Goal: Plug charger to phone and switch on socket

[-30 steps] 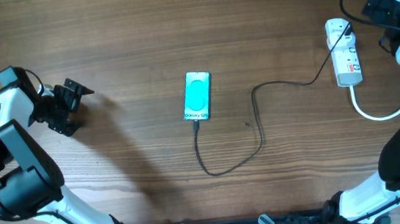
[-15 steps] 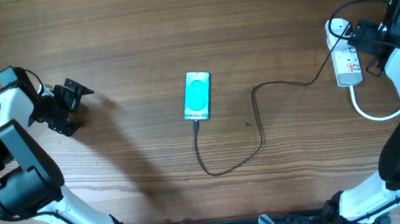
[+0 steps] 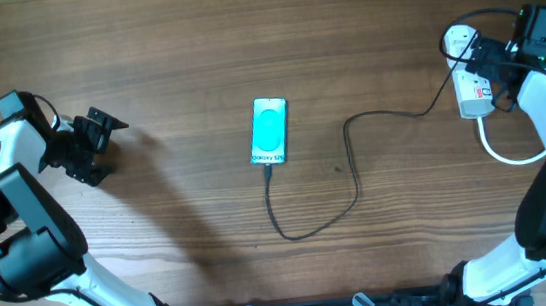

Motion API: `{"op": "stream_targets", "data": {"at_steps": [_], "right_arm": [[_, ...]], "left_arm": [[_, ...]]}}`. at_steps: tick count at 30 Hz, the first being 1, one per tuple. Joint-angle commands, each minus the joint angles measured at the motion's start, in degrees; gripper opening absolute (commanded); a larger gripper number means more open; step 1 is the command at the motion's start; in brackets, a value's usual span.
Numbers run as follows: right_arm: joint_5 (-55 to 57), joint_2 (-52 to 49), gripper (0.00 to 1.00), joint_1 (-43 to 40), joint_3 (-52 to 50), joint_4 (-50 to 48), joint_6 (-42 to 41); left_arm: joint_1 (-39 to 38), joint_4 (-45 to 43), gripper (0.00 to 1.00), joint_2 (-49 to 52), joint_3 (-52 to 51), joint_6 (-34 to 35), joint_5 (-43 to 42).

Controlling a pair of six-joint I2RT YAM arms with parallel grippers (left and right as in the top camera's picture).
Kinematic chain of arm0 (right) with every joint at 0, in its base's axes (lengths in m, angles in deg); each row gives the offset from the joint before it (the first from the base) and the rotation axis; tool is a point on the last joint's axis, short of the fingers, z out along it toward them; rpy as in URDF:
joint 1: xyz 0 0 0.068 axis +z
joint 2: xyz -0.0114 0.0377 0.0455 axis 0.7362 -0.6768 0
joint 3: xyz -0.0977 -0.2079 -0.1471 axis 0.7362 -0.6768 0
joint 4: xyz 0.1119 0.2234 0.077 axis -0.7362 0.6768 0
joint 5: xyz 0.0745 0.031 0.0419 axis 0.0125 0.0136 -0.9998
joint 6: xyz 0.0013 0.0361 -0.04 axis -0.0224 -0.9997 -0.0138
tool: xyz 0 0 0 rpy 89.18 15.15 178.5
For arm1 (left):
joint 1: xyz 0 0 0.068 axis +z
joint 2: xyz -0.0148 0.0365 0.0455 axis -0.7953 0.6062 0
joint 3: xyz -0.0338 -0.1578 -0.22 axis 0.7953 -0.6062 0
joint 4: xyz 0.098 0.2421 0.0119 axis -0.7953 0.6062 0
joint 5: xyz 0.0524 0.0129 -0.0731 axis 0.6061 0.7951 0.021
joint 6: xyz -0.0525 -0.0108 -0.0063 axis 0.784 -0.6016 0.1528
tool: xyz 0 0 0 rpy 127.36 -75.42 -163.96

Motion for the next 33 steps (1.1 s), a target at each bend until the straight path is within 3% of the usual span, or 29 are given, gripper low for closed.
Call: {"op": "stream_targets", "data": {"at_steps": [1,11,33], "right_arm": [[-0.4,1.5,1.0,0.4,-0.8,-0.2,-0.8],[-0.4,1.7,1.0,0.5,-12.1,-6.0,-0.8],[-0.4,1.9,1.0,0.5,-12.2,-4.9,-0.8]], "left_arm": [[0.0,-0.2,1.0,2.3,-1.9,-0.1,3.8],[0.0,-0.2,1.0,2.3,-1.9,-0.1,3.8],[0.0,-0.2,1.0,2.3,-1.9,-0.1,3.8]]}}
